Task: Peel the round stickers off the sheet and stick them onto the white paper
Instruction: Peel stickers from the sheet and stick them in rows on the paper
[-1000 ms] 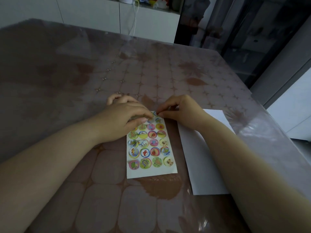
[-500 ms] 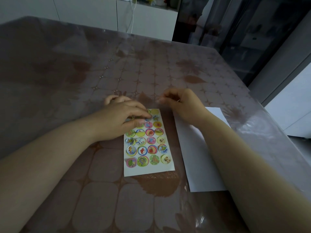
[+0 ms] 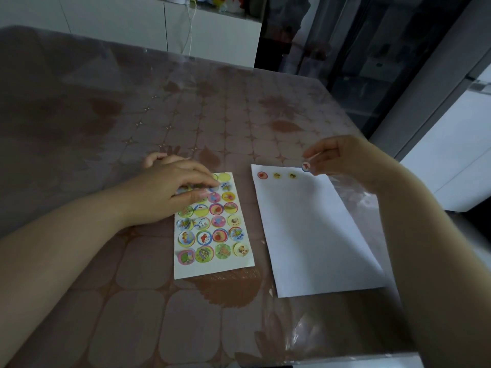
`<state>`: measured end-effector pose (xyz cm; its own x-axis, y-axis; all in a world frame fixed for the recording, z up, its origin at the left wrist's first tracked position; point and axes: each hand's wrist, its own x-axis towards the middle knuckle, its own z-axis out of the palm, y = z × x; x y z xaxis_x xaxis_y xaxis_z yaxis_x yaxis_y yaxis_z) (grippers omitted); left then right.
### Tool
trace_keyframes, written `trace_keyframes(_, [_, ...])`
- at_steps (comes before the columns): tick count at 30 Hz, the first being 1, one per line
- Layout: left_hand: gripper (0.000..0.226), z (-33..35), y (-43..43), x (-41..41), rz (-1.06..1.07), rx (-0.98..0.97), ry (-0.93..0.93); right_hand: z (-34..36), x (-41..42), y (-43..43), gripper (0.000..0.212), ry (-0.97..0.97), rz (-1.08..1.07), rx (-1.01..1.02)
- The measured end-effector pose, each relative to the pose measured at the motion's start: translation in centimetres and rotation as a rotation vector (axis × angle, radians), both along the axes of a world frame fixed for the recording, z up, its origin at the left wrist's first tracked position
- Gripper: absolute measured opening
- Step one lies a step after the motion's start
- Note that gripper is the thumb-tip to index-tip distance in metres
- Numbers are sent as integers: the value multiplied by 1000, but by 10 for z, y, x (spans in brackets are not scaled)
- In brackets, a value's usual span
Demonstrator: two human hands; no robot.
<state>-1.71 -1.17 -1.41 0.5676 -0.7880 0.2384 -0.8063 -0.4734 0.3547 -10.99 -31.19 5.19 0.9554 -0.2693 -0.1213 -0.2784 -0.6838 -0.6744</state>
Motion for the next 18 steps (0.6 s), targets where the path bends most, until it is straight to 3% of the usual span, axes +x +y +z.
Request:
trace_keyframes(8, [54,1,0,-1,-1,0,-22,-29,-1,-7,1,-138,-236,42])
trace_keyframes(18, [53,-2,2,0,-4,-1,-23,-31,-1,-8,6,-19,-223,12])
